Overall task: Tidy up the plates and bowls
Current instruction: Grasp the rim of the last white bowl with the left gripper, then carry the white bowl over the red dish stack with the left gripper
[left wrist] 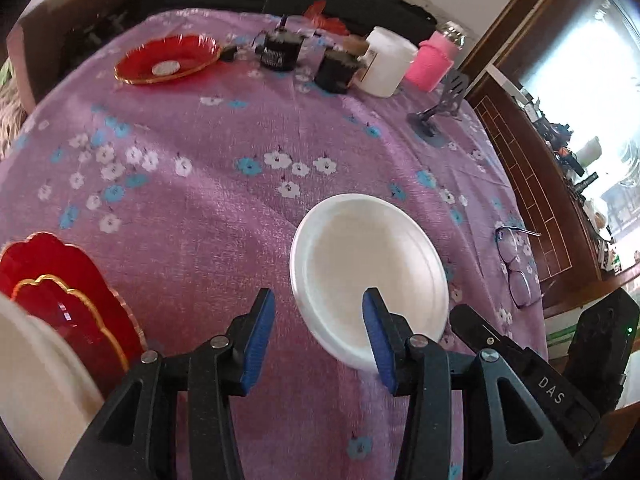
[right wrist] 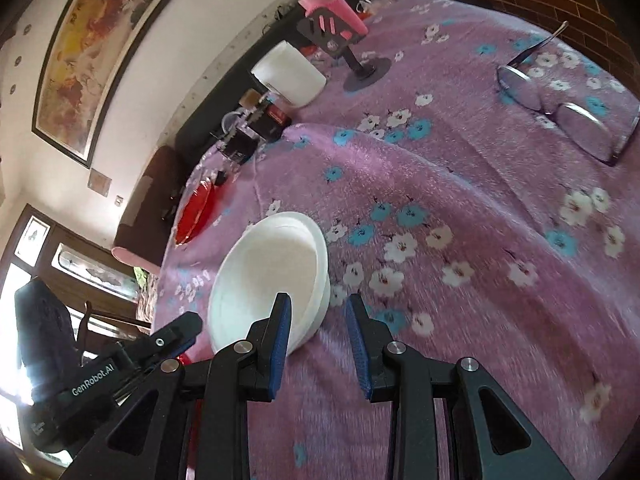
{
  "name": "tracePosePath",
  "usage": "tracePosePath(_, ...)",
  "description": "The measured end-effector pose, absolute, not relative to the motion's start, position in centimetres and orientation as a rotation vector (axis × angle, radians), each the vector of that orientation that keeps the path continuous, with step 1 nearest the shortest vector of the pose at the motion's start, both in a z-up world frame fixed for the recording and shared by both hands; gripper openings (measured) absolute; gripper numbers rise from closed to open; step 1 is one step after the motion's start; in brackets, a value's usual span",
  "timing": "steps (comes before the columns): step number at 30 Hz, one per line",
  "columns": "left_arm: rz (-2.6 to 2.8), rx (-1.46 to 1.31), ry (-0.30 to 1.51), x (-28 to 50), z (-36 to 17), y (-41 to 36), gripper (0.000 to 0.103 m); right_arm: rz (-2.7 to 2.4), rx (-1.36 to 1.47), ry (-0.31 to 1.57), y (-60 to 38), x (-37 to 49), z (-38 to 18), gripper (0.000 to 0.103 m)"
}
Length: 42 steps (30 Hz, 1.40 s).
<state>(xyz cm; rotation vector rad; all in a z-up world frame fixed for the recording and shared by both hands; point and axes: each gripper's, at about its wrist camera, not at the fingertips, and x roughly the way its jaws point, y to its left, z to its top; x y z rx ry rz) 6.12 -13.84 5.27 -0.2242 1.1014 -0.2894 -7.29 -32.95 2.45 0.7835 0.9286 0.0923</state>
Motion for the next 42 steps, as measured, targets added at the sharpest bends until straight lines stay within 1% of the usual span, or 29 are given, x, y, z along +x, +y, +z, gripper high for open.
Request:
tracePosePath(1,-0.288,-0.230,1.109,6.4,4.9,-13.9,0.044,0.095,0.785,0.935,-32.9,-6.8,2.2,0.031)
tracePosePath(2,-0.292,-0.245,1.116,6.6,4.6,-14.0,0.041,0.097,0.783,0.941,-32.8,-6.6,1.9,0.031)
tracePosePath(3,-0.301,-0.257,1.120,6.8,4.3,-14.1,0.031,0.099,0.780,0.949,-32.6,-6.4,1.7,0.031)
tracePosePath(4,-0.301,-0.246,1.122,6.9,4.1,-14.2,0.025,0.101,0.782,0.955,-32.5,-6.2,1.5,0.030)
tracePosePath(5,-0.300,-0.229,1.123,6.9,3.9,-14.5,0.013,0.107,0.783,0.956,-32.4,-6.2,1.4,0.026)
tracePosePath(6,-0.306,-0.226,1.123,6.8,3.7,-14.5,0.013,0.111,0.771,0.959,-32.2,-6.3,1.4,0.015)
tracePosePath(14,-0.382,-0.187,1.094,3.8,4.1,-14.6,0.012,0.094,0.760,0.921,-32.3,-9.8,2.0,0.014)
tracePosePath(20,-0.479,-0.108,1.031,-2.0,5.1,-14.7,0.013,0.097,0.746,0.858,-32.2,-15.5,4.2,0.014)
tracePosePath(25,-0.550,-0.036,0.981,-7.9,4.2,-13.7,0.016,0.104,0.697,0.821,-30.8,-21.9,5.5,0.014)
tracePosePath(28,-0.557,0.027,0.924,-10.9,3.3,-13.2,0.017,0.091,0.691,0.833,-29.6,-24.9,4.7,0.014)
tracePosePath(32,-0.536,0.097,0.831,-13.4,2.7,-12.7,0.018,0.082,0.691,0.839,-28.5,-26.4,3.6,0.014)
tracePosePath(35,-0.529,0.111,0.812,-14.3,2.2,-12.5,0.023,0.071,0.679,0.839,-27.7,-27.1,3.1,0.014)
tracePosePath(37,-0.515,0.119,0.791,-14.8,1.9,-12.3,0.023,0.061,0.678,0.832,-27.3,-27.4,2.9,0.014)
tracePosePath(38,-0.510,0.124,0.782,-15.1,1.8,-12.2,0.020,0.056,0.681,0.822,-27.2,-27.7,2.8,0.014)
tracePosePath(42,-0.481,0.150,0.699,-17.1,2.6,-11.6,0.017,0.045,0.674,0.812,-26.5,-28.8,2.5,0.014)
